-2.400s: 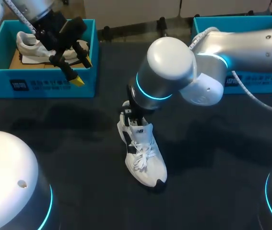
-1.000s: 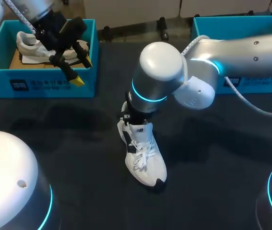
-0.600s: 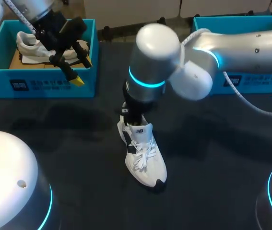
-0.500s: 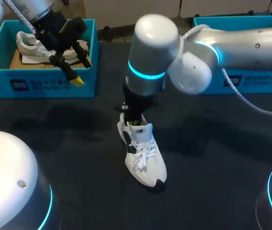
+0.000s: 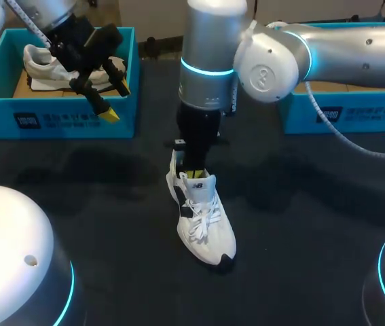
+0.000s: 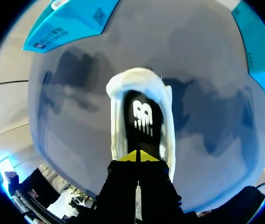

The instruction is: Take the shoe out of the shoebox, open the shoe tongue, remove and reinsert the insole, then place the shoe into the shoebox

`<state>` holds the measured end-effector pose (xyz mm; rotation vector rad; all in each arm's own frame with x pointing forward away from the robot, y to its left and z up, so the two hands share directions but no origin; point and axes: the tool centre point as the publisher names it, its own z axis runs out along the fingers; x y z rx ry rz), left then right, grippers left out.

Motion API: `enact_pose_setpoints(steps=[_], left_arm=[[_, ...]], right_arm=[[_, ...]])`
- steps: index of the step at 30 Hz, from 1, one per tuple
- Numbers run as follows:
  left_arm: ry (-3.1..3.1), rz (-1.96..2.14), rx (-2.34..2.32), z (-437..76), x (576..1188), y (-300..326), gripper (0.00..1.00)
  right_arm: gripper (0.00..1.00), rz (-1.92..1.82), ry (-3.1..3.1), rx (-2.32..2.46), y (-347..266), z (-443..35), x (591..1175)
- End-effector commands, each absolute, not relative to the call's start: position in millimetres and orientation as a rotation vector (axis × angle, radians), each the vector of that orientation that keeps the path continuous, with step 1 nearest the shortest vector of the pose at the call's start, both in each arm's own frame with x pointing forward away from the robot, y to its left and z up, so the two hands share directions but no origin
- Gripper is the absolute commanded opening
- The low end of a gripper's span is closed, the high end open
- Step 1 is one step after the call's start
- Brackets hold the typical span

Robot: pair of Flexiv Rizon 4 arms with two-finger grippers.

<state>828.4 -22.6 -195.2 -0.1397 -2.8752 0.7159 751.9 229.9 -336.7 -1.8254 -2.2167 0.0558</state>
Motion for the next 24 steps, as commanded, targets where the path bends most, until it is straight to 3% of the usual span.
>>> enact_pose_setpoints(steps=[1,4,5,6,7,24], left_arm=[[-2.877,0.715,-0.14,-195.2,827.5,-21.8,1.0],[-2.877,0.715,-0.14,-195.2,827.5,-21.8,1.0],[-2.877,0.715,-0.14,-195.2,827.5,-21.8,1.0],[-2.877,0.715,-0.14,-195.2,827.5,-21.8,1.0],[-2.877,0.715,-0.14,-195.2,827.5,-21.8,1.0],[-2.877,0.715,-0.14,-195.2,827.5,-21.8,1.0]], right_arm=[[0.0,0.082,-2.204,-1.819,229.2,-338.2,746.1],[0.0,0.092,-2.203,-1.822,228.3,-338.2,741.2],[0.2,0.099,-2.193,-1.829,227.3,-338.6,740.0],[0.55,0.107,-2.19,-1.839,226.3,-339.1,738.8],[1.0,0.104,-2.188,-1.842,224.8,-339.7,737.5],[1.0,0.124,-2.169,-1.82,222.7,-352.4,730.0]])
